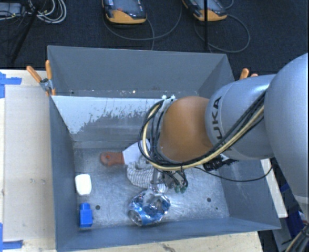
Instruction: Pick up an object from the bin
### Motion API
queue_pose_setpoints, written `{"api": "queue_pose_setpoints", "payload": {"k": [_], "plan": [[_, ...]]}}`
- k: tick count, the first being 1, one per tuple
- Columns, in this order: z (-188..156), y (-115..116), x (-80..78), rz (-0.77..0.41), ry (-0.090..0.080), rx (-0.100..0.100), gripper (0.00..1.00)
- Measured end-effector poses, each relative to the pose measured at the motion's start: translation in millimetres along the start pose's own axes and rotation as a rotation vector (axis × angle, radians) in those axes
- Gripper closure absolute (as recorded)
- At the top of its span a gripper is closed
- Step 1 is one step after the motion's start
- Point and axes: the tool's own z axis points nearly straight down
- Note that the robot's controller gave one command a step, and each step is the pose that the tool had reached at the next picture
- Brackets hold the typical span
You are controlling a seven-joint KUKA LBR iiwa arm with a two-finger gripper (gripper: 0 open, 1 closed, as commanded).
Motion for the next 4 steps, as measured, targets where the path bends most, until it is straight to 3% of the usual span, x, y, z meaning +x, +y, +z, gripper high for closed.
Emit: {"api": "queue_pose_setpoints", "payload": {"k": [1, 2, 3, 4], "plan": [[19, -16, 4.4, -0.08, -0.009, -0.011, 0.0], [18, -16, 8.9, -0.059, -0.021, -0.009, 0.0], [18, -43, 28.5, -0.283, -0.035, -0.007, 0.0], [19, -79, 57.2, -0.089, -0.021, -0.01, 1.0]]}}
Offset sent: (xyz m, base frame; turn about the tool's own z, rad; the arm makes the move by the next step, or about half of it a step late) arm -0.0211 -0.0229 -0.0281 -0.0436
